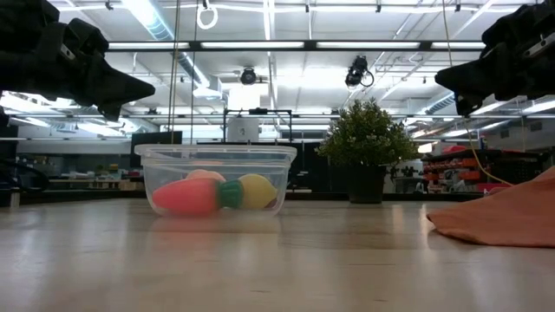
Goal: Pick and placing Produce into tupperware
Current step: Return to Home Position
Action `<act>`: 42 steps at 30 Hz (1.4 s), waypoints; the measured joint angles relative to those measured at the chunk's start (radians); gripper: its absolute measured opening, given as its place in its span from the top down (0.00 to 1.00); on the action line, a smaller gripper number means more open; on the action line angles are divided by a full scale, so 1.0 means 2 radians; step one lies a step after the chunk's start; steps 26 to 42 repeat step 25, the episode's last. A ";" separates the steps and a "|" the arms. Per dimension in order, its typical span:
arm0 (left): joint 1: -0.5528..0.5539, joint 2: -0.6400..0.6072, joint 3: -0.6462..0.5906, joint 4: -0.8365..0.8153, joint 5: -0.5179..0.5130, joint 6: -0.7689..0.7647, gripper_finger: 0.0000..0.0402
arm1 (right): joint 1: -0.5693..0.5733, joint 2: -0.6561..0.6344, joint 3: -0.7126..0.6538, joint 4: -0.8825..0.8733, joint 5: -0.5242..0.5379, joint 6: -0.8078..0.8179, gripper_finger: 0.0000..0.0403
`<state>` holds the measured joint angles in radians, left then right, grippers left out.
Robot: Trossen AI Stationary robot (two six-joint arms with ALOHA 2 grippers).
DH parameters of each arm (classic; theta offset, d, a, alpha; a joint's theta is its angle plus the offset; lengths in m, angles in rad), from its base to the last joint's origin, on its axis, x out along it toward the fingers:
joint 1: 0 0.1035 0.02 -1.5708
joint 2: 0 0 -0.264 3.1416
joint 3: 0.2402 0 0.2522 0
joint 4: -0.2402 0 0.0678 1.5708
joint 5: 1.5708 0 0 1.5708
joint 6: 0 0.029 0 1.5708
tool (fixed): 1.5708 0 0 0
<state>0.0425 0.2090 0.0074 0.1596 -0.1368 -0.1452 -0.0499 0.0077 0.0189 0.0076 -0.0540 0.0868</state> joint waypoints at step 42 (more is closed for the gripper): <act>0.000 0.000 0.000 0.000 0.000 0.000 0.93 | 0.000 0.000 0.000 0.000 0.000 0.000 1.00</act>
